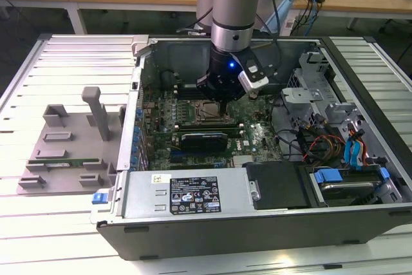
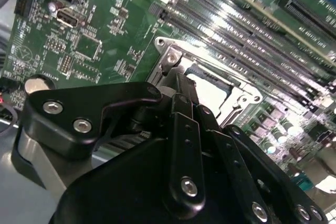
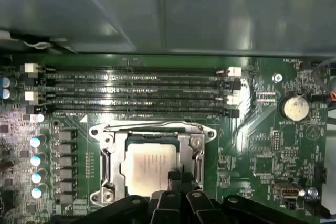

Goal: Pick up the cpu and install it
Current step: 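Install the first cpu locking lever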

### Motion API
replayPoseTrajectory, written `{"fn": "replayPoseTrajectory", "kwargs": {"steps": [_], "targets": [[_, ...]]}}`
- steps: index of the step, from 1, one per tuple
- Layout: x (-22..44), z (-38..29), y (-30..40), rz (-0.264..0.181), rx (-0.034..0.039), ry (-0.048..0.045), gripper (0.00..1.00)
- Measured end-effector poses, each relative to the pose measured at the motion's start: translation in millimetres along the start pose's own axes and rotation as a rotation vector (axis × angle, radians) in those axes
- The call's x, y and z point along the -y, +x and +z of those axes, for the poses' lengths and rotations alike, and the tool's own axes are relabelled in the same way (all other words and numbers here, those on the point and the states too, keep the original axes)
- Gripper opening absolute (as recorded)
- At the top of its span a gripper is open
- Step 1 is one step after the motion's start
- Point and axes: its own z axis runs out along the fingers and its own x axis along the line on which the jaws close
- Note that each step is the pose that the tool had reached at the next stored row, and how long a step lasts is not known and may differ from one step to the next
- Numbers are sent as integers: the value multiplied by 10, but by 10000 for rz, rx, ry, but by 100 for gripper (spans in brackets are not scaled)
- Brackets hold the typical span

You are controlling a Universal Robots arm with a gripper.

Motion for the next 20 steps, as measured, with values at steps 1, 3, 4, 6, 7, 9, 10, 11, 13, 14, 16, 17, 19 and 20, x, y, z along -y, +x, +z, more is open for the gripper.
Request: {"fn": "replayPoseTrajectory", "kwargs": {"steps": [1,3,4,6,7,9,10,11,13,14,16,17,19,20], "targets": [[6,-6,0,-1,-1,58,11],[10,-60,0,-1,1,63,11],[12,-90,-1,-1,4,63,11],[16,-157,-1,0,6,62,11],[18,-188,-1,0,4,64,11],[22,-259,-1,0,5,63,11],[23,-274,-1,0,5,62,11],[25,-297,-1,0,5,63,11],[28,-345,-2,0,5,63,11],[29,-360,-1,0,5,63,11],[30,-378,-2,0,6,61,11],[29,-378,-2,0,7,60,11],[30,-381,-2,0,5,62,11],[30,-382,-2,0,5,62,11]]}}
